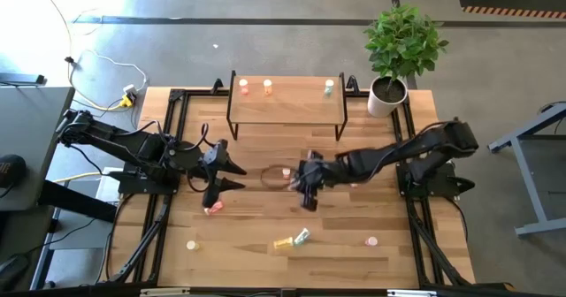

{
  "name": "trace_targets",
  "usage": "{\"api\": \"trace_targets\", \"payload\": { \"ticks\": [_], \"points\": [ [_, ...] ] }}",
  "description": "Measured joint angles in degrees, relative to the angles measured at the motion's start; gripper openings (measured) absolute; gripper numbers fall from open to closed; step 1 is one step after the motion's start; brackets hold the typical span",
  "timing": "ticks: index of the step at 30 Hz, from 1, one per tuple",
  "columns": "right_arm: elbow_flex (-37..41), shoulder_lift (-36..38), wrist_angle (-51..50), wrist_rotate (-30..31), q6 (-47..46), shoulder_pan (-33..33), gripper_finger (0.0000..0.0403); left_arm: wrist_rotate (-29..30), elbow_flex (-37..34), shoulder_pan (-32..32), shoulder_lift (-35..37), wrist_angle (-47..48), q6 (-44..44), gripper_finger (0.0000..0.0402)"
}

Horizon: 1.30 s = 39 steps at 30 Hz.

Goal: Pick and place medicine bottles onto shelf by color
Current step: Put the bottom left violet pill bottle on the shelf

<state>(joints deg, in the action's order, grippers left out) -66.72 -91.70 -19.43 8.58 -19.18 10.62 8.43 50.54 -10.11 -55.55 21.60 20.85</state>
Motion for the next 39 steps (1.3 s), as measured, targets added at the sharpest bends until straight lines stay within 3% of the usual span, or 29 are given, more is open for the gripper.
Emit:
{"api": "trace_targets", "payload": {
  "ticks": [11,15,21,30,33,39],
  "points": [
    [0.0,10.7,0.4,2.7,10.3,-11.4,0.0103,10.2,0.0,1.1,0.0,0.0,-3.1,0.0184],
    [-0.2,13.3,1.0,3.3,15.9,-16.5,0.0103,10.2,0.0,4.2,0.0,0.0,-3.0,0.0184],
    [-7.2,13.1,-1.9,1.6,24.6,-25.2,0.0103,7.6,0.0,10.7,0.0,0.0,-3.0,0.0184],
    [-11.4,10.8,-4.1,-10.2,27.2,-39.9,0.0103,6.6,0.0,18.7,0.0,-0.2,-3.0,0.0184],
    [-11.4,9.4,-3.8,-13.1,27.3,-42.9,0.0103,4.9,0.0,20.7,0.0,-0.4,-3.0,0.0184],
    [-11.4,6.6,-3.5,-13.6,31.1,-45.3,0.0103,3.7,0.0,22.7,0.0,-0.5,-3.0,0.0184]
  ]
}}
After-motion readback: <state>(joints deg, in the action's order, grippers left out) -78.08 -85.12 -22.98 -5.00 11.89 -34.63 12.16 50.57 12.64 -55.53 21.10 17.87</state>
